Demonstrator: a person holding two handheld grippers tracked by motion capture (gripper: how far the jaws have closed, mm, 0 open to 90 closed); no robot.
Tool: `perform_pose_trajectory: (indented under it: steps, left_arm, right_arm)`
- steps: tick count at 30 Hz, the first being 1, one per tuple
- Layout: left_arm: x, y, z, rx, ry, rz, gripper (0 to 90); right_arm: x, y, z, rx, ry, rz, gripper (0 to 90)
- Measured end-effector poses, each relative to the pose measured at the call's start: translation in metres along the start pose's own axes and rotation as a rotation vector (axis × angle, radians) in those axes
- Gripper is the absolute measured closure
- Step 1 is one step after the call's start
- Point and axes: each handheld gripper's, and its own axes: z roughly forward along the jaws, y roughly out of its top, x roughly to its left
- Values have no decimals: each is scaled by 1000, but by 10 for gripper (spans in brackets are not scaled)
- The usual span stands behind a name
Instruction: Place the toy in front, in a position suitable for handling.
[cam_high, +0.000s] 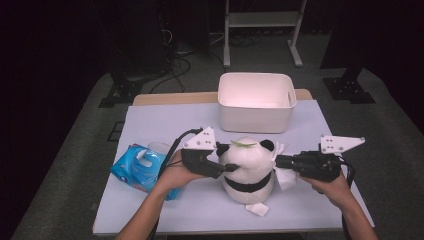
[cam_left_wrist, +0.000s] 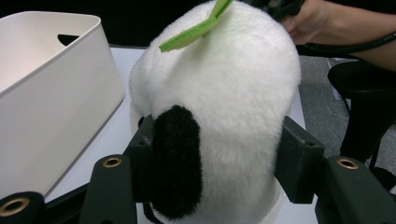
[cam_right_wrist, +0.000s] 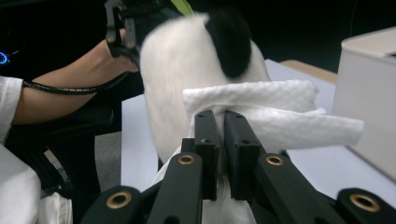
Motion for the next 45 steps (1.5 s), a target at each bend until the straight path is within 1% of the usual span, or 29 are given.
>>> perform_pose_trajectory:
  steps: [2,4,6,8,10,12,14,16,17,19,20,21,23,24,26,28,30,31,32,33,35,36,37,40,42,44,45]
  left_arm:
    - [0,1,2,3,-7,-3,421]
    - [-2,4,6,12,-10,9,420]
    - [-1,5,7,17,-3,7,419]
    - [0,2,7,13,-6,-2,418]
    - [1,0,8,8,-8,-10,418]
    - [1,-1,7,3,-7,-12,418]
    - [1,-2,7,-4,-8,-18,418]
    - [1,-2,7,0,-9,-12,418]
    - [1,-1,7,0,-12,-11,417]
    - [2,-1,8,-3,-15,-12,417]
    - [2,0,9,-3,-16,-13,418]
    - [2,0,9,-2,-17,-12,418]
    - [1,1,12,-5,-20,-7,417]
    - [0,2,13,0,-18,0,417]
    - [0,3,13,12,-13,4,416]
    - [1,3,13,9,-13,-2,415]
    - [2,1,13,7,-15,-5,415]
    - [2,1,13,3,-16,-5,415]
    - [2,1,14,1,-17,-6,415]
    - [1,2,15,0,-17,-6,415]
    - [1,4,17,3,-19,2,415]
    - [1,5,18,5,-20,4,415]
    - [0,6,19,6,-19,9,415]
    - [-1,10,23,17,-20,21,414]
    - [-2,13,26,24,-22,30,414]
    - [-4,17,29,33,-26,47,414]
    - [-6,19,30,40,-22,58,414]
  right_arm:
    - [2,11,1,-20,9,-22,837]
    - [4,22,1,-45,17,-45,837]
    - [7,29,5,-29,3,-81,837]
    - [6,27,6,-19,-8,-81,837]
    - [4,21,7,-1,-24,-77,837]
    - [3,14,5,10,-29,-63,837]
    - [3,10,3,36,-54,-69,836]
    - [2,6,1,69,-73,-70,836]
    - [2,6,0,87,-83,-78,836]
    - [3,8,-2,92,-87,-81,836]
    - [5,11,-2,103,-94,-94,836]
    - [7,14,-2,102,-98,-109,836]
    - [9,22,-4,52,-67,-110,835]
    - [10,26,-3,42,-63,-124,836]
    - [11,29,-1,51,-65,-139,836]
    - [8,24,0,54,-62,-119,835]
    - [5,16,-1,77,-78,-102,835]
    - [4,12,-2,81,-79,-89,835]
    - [3,10,-3,87,-81,-83,835]
    - [4,10,-5,89,-87,-87,835]
    - [7,17,-6,100,-93,-107,835]
    - [9,22,-6,97,-83,-117,835]
    - [11,28,-5,100,-78,-129,835]
    - [18,50,1,121,-64,-188,835]
    - [23,65,9,147,-53,-222,834]
    - [28,79,20,182,-30,-266,834]
    - [31,85,26,214,-28,-289,834]
